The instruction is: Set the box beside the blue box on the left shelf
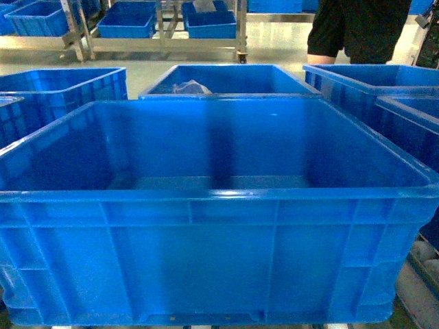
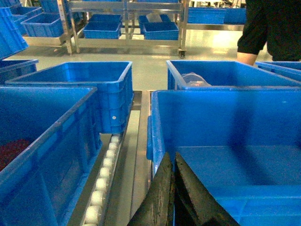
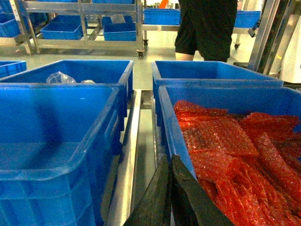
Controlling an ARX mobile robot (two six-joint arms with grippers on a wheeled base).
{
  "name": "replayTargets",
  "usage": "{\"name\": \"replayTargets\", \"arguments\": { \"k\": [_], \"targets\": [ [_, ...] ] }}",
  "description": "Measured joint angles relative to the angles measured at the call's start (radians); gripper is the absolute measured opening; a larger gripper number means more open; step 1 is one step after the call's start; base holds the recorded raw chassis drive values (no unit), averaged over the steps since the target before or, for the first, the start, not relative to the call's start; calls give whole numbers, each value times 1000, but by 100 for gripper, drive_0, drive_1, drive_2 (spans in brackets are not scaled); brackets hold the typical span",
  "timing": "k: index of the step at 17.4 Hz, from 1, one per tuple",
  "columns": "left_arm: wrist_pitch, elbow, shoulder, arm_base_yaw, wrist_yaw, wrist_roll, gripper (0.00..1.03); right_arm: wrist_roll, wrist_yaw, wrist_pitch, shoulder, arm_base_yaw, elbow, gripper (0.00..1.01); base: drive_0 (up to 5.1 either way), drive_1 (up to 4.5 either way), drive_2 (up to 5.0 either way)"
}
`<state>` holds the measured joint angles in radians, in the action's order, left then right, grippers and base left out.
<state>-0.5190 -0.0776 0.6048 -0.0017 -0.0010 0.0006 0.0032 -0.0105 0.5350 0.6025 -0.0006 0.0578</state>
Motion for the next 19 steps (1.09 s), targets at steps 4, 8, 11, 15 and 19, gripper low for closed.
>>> {"name": "replayTargets", "arguments": {
  "k": [4, 8, 11, 15, 19],
  "targets": [
    [92, 35, -127, 0, 0, 0, 1, -1, 10, -50, -95, 0, -45, 2, 0, 0, 0],
    [146, 63, -232, 0, 0, 0, 1, 0, 10, -177, -241, 0, -46, 2, 0, 0, 0],
    [231, 63, -315, 0, 0, 0, 1, 0, 11, -258, -325, 0, -46, 2, 0, 0, 0],
    [316, 63, -402, 0, 0, 0, 1, 0, 11, -339, -408, 0, -46, 2, 0, 0, 0],
    [527, 62, -591, 0, 0, 0, 1, 0, 14, -518, -597, 0, -44, 2, 0, 0, 0]
  ]
}}
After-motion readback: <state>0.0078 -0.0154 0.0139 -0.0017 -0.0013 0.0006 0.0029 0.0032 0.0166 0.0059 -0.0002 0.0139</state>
